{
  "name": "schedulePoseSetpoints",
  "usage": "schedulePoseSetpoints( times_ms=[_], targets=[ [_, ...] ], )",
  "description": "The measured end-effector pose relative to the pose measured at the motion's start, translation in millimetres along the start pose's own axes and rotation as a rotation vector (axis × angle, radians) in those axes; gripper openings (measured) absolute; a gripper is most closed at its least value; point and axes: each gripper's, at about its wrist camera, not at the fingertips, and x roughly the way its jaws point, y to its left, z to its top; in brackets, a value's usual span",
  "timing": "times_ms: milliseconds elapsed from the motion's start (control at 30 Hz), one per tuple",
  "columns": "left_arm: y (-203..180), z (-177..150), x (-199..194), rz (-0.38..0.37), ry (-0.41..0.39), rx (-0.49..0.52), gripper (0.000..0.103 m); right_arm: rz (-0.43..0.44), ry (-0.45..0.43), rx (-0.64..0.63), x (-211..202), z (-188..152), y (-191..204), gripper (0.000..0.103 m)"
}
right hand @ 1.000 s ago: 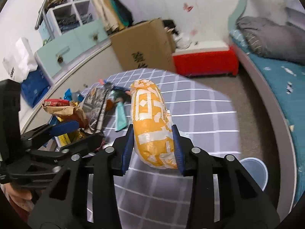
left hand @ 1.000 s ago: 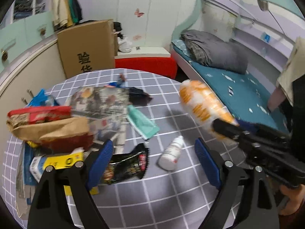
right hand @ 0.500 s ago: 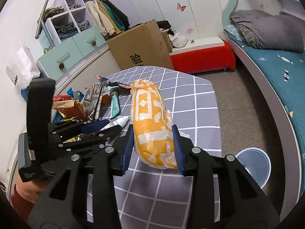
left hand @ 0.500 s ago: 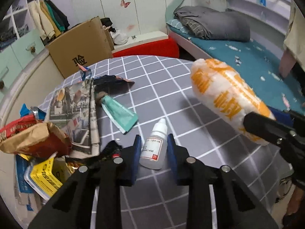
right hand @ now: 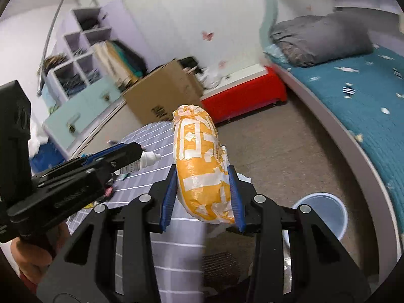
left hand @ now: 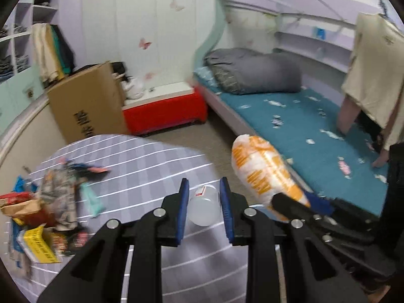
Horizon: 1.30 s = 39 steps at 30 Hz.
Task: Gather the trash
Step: 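Carry bag and bottle to the blue bucket and open both tools over it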
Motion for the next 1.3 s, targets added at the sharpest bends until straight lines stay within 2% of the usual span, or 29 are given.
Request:
schedulePoseSetpoints(
  times_ms=[67, 167, 367, 467, 567, 733, 767, 800, 867, 1100, 1300],
  targets=[
    [-23, 2, 7, -0.030, -0.002, 0.031, 0.024, -0.018, -0.016, 0.031, -10, -1, -19, 0.038],
    [-60, -3, 27, -0.091, 0.035, 0.066, 0.024, -0.081, -0.036, 0.075, -24, -8, -51, 0.038],
    [-126, -26, 97, -0.191, 0.173, 0.119, 0.024, -0.188, -0.027, 0.186, -34, -31, -122, 0.038],
    [-151, -38, 130, -0.194, 0.219, 0.153, 0.024, -0.242, -0.017, 0.235, -32, -44, -153, 0.038],
    [-164, -42, 158, -0.204, 0.256, 0.145, 0.024, -0.280, -0.007, 0.276, -27, -53, -177, 0.038],
    [-174, -38, 191, -0.188, 0.266, 0.129, 0.025, -0.318, -0.035, 0.321, -23, -58, -203, 0.038],
    [-175, -37, 197, -0.186, 0.266, 0.126, 0.031, -0.323, -0.034, 0.328, -21, -59, -206, 0.038],
    [-177, -37, 203, -0.165, 0.268, 0.131, 0.052, -0.326, -0.033, 0.335, -19, -59, -209, 0.038],
    [-176, -38, 206, -0.130, 0.245, 0.144, 0.074, -0.335, -0.019, 0.343, -16, -63, -218, 0.038],
    [-168, -49, 210, -0.105, 0.290, 0.142, 0.074, -0.337, 0.018, 0.362, -5, -73, -224, 0.038],
    [-162, -48, 202, -0.054, 0.265, 0.141, 0.077, -0.334, 0.034, 0.362, 0, -75, -218, 0.038]
  ],
)
